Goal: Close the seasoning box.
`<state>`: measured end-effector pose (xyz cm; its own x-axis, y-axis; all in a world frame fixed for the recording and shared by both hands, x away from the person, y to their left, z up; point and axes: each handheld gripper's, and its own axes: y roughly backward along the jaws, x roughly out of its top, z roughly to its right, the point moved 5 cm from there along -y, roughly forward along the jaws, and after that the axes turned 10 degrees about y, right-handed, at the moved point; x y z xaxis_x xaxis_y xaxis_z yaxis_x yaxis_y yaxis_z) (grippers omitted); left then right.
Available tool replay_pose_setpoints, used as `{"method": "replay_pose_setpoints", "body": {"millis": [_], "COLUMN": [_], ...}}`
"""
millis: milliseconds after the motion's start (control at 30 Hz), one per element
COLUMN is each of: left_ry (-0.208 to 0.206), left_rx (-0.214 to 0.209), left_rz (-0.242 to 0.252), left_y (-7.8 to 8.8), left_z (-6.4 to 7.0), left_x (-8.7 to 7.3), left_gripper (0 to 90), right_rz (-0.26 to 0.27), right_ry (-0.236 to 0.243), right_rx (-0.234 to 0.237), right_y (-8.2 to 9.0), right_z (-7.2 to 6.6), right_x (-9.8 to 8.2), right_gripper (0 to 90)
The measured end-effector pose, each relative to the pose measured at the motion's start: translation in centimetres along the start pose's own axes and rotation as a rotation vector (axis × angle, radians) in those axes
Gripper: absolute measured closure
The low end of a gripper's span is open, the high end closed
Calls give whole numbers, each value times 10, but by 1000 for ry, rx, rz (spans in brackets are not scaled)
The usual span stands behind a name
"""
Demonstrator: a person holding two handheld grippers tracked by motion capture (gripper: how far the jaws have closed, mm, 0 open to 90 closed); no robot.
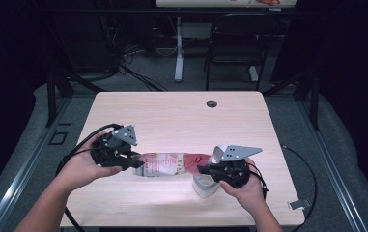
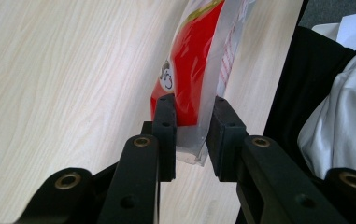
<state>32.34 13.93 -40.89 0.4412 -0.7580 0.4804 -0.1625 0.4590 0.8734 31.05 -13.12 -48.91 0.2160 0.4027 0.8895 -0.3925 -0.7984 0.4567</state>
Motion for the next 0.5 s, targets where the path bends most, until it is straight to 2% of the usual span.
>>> {"method": "replay_pose_setpoints", "body": {"millis": [500], "left_ry": [-16], "left_rx": [0], "left_rz": [14], "left_y": [5], "left_z": [2], "left_x": [9], "left_gripper": [759], "right_rz": [-13], "right_ry": [3], "right_rx": [-13], "right_y": [2], "right_z": [2], "right_x": [-2], "right_gripper": [888]}}
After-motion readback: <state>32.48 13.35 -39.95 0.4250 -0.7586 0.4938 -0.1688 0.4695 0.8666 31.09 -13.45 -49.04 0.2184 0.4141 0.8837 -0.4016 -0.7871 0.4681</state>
